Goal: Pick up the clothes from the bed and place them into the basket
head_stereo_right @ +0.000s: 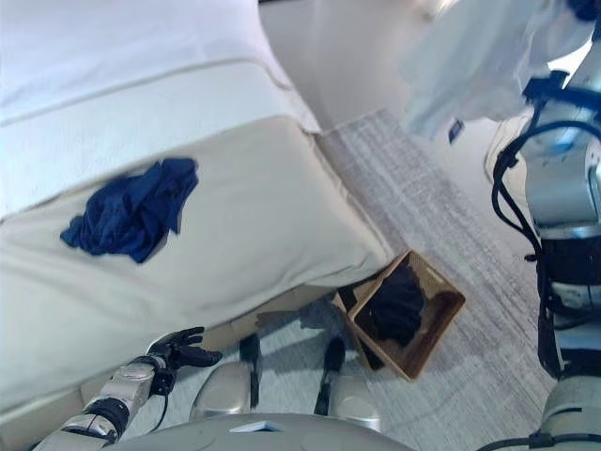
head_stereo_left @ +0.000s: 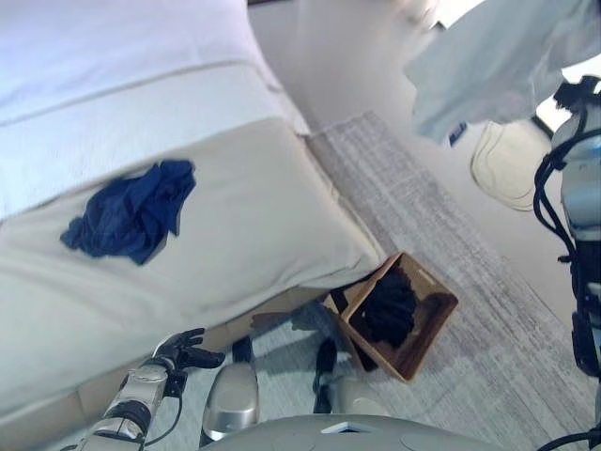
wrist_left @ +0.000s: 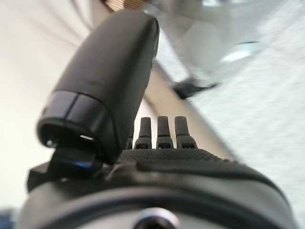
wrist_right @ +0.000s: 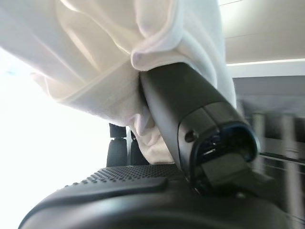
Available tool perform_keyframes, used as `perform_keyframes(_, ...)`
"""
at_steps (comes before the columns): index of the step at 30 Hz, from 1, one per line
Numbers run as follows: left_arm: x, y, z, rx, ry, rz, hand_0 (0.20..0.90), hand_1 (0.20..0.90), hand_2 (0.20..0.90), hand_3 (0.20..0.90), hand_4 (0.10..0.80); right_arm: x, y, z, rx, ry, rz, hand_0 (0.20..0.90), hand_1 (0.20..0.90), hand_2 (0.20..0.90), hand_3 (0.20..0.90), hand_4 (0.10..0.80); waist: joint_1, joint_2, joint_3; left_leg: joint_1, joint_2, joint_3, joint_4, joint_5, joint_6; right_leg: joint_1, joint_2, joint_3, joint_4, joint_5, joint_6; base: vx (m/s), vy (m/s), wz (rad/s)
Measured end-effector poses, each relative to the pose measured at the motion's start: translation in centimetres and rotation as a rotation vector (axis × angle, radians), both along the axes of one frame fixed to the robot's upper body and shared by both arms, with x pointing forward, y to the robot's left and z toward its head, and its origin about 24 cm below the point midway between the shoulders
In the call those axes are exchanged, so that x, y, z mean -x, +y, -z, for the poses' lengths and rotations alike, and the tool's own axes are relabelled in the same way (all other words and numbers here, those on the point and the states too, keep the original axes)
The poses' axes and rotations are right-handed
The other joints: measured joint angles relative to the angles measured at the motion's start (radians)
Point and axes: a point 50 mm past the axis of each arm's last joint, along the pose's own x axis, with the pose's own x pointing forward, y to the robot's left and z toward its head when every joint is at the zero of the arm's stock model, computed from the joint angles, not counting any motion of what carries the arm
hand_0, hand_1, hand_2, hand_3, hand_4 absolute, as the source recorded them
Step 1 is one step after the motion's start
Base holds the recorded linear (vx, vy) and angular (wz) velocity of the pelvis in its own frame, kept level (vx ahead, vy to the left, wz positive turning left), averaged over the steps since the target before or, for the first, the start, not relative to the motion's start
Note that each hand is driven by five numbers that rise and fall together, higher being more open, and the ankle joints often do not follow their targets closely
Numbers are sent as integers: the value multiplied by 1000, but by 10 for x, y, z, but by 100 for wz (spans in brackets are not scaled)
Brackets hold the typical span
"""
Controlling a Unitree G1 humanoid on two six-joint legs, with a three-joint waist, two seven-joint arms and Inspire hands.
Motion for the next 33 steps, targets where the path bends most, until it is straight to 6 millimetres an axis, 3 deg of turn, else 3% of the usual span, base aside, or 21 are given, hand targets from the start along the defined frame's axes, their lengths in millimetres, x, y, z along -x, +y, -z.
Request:
perform_keyframes(4,4,-15,6,38,18,36,900,900,900,900,800,-3,-16,66,-49,273,11,300,300,300,200,100,-47,30,-38,29,-3,32,-45,16,3,0,2,19,-17,-1,0,-24,-85,-24)
perform_keyframes(7,8,-22,10,46,44,83,900,900,900,900,800,-5,-24,104,-101,427,33,300,300,300,200,100,-72,57,-40,25,-2,39,-63,31,0,-16,6,30,-27,3,6,-193,-83,-13)
perform_keyframes(10,10,-33,14,67,59,102,900,900,900,900,800,-8,-32,130,-111,552,68,300,300,300,200,100,-78,106,-30,0,-3,49,-90,54,1,-56,9,41,-35,17,24,-242,-94,-14)
perform_keyframes(14,1,-38,11,74,35,112,900,900,900,900,800,-13,-37,146,-124,642,88,300,300,300,200,100,-75,158,17,-58,0,50,-101,81,1,-122,12,43,-32,29,27,-243,-54,-2)
perform_keyframes(19,-28,-49,0,101,-52,117,900,900,900,900,800,-26,-44,145,-191,674,120,300,300,300,200,100,-72,235,138,-113,0,48,-103,108,-3,-180,10,42,-28,40,21,-126,-4,0)
perform_keyframes(24,-60,-72,-18,184,-206,144,900,900,900,900,800,-38,-51,137,-220,699,186,300,300,300,200,100,-78,334,266,-165,-3,49,-100,129,0,-253,4,49,11,48,11,-63,-37,-4)
perform_keyframes(26,-65,-74,-22,202,-238,144,900,900,900,900,800,-43,-47,146,-231,753,194,771,771,771,749,649,-71,337,264,-201,-5,48,-97,140,-3,-301,3,62,27,49,11,-69,-67,-13)
perform_keyframes(27,-70,-76,-25,212,-259,146,900,900,900,900,800,-45,-47,151,-231,784,207,900,900,900,900,800,-72,337,264,-221,-5,39,-87,146,-7,-322,1,61,44,48,10,-67,-45,-5)
perform_keyframes(31,-87,-85,-40,244,-357,178,900,900,900,900,800,-50,-50,157,-238,878,284,900,900,900,900,800,-67,337,264,-280,-13,13,-67,150,-10,-396,-13,62,101,22,13,-74,-85,7)
perform_keyframes(33,-97,-92,-50,258,-416,216,900,900,900,900,800,-55,-55,146,-225,903,353,900,900,900,900,800,-66,338,263,-333,-22,5,-52,151,-11,-472,-29,65,166,-5,16,-32,-99,13)
